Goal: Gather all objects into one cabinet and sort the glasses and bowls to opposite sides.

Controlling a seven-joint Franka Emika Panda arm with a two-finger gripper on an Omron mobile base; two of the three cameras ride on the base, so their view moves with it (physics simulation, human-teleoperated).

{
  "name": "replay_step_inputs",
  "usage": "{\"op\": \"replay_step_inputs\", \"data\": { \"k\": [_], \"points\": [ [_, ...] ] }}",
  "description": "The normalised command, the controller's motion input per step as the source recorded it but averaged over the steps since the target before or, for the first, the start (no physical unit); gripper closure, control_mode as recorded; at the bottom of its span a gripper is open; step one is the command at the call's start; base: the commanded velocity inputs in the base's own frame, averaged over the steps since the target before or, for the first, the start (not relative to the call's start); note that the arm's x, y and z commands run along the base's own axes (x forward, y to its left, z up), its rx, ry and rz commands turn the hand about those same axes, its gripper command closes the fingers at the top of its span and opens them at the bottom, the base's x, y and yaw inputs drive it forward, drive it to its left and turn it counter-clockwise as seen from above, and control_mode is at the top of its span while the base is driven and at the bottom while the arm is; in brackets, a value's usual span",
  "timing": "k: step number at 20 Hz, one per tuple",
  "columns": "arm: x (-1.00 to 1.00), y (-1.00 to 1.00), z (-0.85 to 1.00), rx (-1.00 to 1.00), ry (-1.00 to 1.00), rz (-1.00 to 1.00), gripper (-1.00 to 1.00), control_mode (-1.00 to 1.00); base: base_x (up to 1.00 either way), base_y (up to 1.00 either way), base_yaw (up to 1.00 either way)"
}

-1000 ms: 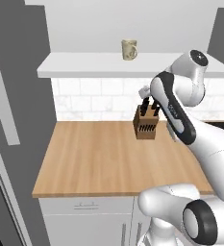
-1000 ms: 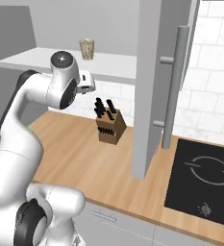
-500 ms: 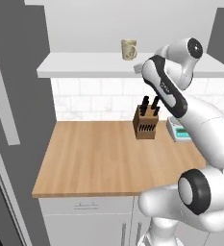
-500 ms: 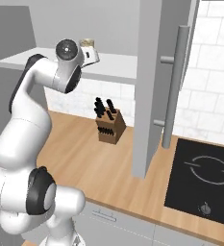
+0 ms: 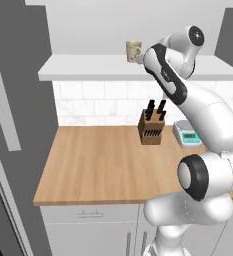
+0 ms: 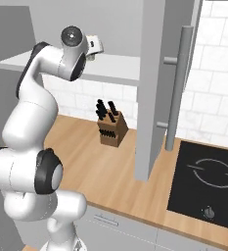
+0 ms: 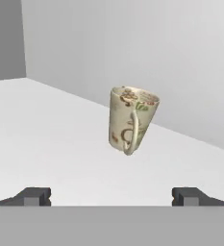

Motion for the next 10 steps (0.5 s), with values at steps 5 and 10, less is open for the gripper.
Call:
{"op": "replay_step_inputs", "data": {
  "k": [5,10],
  "points": [
    [0.09,0.0,0.11,0.0,0.01,0.0,-1.0,-1.0,0.0,0.0,0.0],
    [0.41,-0.15,-0.1,0.01,0.0,0.04,-1.0,-1.0,0.0,0.0,0.0]
  ]
}}
